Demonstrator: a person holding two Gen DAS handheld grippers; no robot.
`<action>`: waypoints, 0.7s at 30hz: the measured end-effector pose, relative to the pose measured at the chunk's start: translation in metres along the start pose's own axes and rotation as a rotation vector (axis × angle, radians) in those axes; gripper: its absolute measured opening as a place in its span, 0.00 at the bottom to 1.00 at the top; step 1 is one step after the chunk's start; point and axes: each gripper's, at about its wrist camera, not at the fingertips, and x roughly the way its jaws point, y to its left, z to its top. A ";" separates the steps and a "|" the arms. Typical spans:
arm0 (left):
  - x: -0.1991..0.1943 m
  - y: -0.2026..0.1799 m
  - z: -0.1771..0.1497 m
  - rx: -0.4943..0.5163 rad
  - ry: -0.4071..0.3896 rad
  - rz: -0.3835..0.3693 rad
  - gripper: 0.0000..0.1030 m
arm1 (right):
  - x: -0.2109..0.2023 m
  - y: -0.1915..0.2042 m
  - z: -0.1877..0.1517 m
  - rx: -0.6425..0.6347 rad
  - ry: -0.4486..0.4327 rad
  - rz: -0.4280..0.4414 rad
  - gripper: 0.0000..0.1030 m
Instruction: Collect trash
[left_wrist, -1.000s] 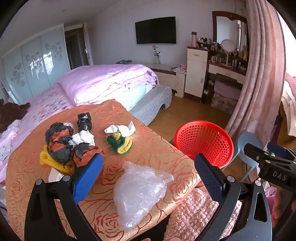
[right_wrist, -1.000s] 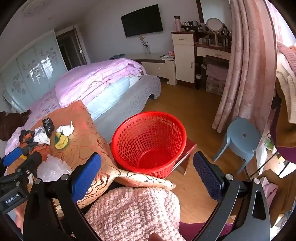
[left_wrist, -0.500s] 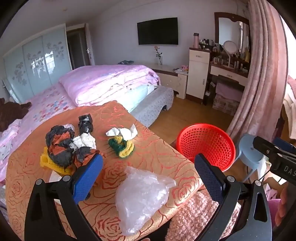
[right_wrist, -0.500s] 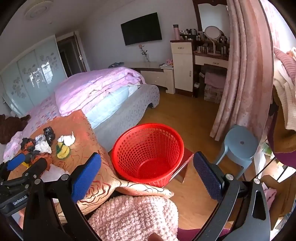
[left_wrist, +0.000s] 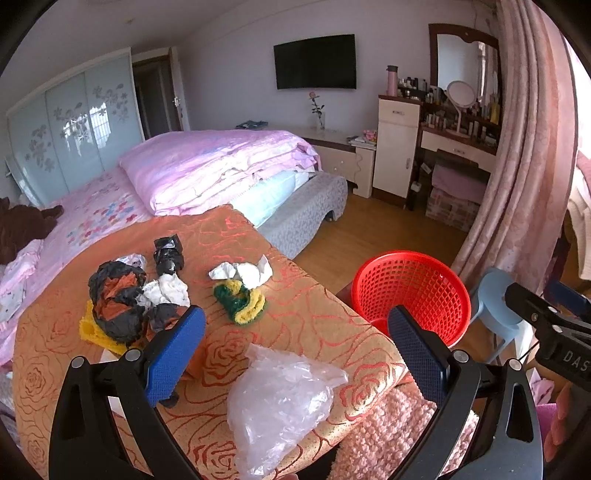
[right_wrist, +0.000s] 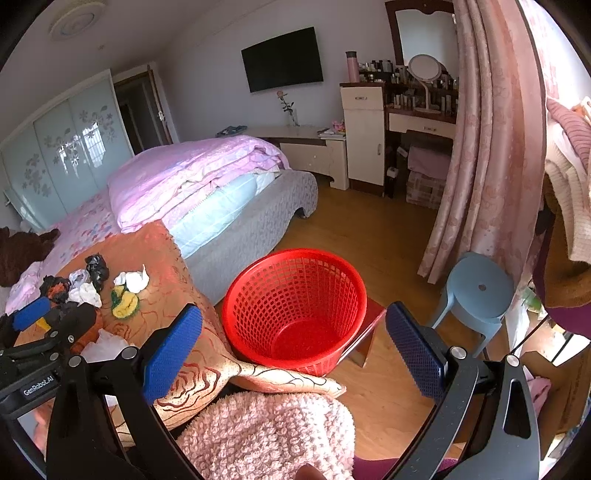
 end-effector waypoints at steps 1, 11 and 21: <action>-0.001 -0.001 0.000 0.001 -0.001 0.001 0.93 | 0.000 0.000 0.000 0.000 0.002 0.000 0.94; -0.003 0.001 -0.002 -0.009 0.001 0.007 0.93 | 0.001 -0.001 -0.004 0.000 0.010 0.000 0.94; -0.003 0.001 -0.002 -0.011 0.002 0.006 0.93 | 0.003 -0.002 -0.006 0.002 0.012 0.000 0.94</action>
